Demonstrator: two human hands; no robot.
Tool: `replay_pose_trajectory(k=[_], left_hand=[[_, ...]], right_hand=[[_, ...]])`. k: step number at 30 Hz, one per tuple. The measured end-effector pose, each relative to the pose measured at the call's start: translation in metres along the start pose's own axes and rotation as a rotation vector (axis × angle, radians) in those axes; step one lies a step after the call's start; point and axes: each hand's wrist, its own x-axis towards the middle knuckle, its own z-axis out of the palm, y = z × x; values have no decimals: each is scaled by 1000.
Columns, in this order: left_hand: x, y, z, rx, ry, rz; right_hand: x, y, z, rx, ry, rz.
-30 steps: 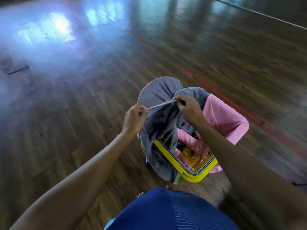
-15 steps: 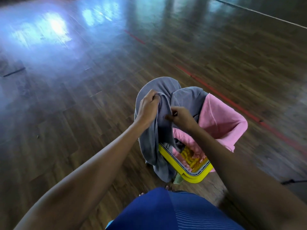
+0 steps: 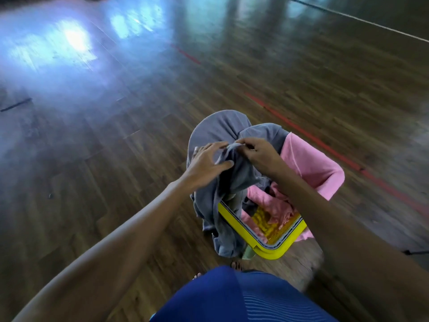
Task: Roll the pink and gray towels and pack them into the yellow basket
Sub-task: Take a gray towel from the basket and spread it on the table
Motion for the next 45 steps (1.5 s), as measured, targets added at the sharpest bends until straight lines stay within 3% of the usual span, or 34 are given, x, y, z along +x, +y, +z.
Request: replay_pose_trajectory(k=[5, 9, 13, 16, 22, 25, 29, 39, 42, 45], left_hand=[[12, 17, -7, -150, 131, 13], [17, 21, -21, -284, 192, -27], [13, 11, -32, -347, 310, -34], [9, -4, -36, -214, 330, -65], [23, 25, -48, -295, 228, 105], [40, 53, -63, -270, 362, 133], [56, 73, -82, -174, 436, 156], [50, 79, -92, -202, 438, 128], [52, 68, -98, -203, 426, 143], [61, 58, -106, -312, 447, 98]], right_hand=[[15, -15, -9, -31, 45, -43], [7, 7, 6, 2, -178, 110], [3, 28, 5, 200, 58, 106], [15, 0, -16, 320, 204, 39], [52, -84, -45, 138, 154, -206], [68, -104, -50, 70, 159, -240], [75, -97, -41, 97, 291, -213], [38, -31, 17, 329, 230, 13], [35, -37, 3, 422, 295, -54], [40, -54, -17, 338, 299, -144]])
